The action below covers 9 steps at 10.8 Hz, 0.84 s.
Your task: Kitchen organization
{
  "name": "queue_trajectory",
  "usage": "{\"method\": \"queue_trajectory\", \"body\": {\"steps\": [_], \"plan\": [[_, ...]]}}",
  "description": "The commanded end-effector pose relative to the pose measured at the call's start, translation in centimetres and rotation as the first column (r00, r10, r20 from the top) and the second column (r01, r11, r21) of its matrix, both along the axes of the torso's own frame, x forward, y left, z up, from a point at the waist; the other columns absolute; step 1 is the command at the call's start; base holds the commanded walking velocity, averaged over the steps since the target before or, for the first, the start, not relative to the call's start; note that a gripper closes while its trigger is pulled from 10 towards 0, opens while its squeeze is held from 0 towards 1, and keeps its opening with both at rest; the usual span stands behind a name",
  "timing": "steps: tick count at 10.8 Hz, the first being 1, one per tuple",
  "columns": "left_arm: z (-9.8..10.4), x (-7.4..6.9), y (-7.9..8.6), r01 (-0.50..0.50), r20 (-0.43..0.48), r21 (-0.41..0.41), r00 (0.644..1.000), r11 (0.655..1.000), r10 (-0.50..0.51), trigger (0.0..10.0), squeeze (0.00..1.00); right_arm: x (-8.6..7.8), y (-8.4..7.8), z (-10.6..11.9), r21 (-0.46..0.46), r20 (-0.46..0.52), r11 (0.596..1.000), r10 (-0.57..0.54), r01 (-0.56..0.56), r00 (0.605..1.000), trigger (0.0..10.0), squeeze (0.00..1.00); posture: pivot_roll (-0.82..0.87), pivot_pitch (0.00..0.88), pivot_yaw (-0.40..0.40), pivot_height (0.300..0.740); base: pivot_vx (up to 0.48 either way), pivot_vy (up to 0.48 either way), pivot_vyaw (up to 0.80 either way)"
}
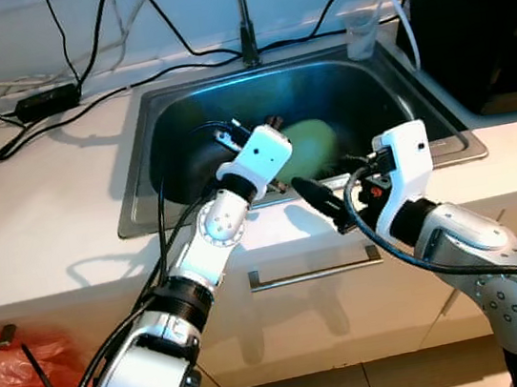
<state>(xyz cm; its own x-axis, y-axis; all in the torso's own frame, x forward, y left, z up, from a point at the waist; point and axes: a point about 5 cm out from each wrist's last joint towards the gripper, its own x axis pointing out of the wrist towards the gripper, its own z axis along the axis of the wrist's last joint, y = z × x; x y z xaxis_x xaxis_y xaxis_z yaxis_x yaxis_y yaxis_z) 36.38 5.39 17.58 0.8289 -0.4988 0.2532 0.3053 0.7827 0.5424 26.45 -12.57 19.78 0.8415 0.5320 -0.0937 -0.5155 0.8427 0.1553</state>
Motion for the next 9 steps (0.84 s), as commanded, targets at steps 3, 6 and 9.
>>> {"method": "queue_trajectory", "body": {"steps": [3,6,9], "plan": [[-0.5,0.7,0.4,-0.041,-0.038,0.019,0.998,0.999,0.041,1.6,0.0,-0.1,0.0,0.2,0.005,-0.002,1.0,0.0,0.0,1.0,10.0,0.0,-0.1,0.041,0.115,0.74,0.0,0.0,0.0],[-1.7,1.3,0.7,-0.094,-0.127,0.027,0.987,0.995,0.097,10.0,0.0,0.2,0.1,0.4,0.003,0.004,1.0,0.004,-0.004,1.0,10.0,0.0,-0.11,0.03,0.114,0.74,0.0,0.0,0.0],[-3.1,1.6,1.3,-0.15,-0.211,0.045,0.965,0.988,0.157,10.0,0.0,0.3,0.0,0.5,0.0,0.012,1.0,0.001,-0.001,1.0,10.0,0.0,-0.11,0.02,0.119,0.74,0.0,0.0,0.0]]}}
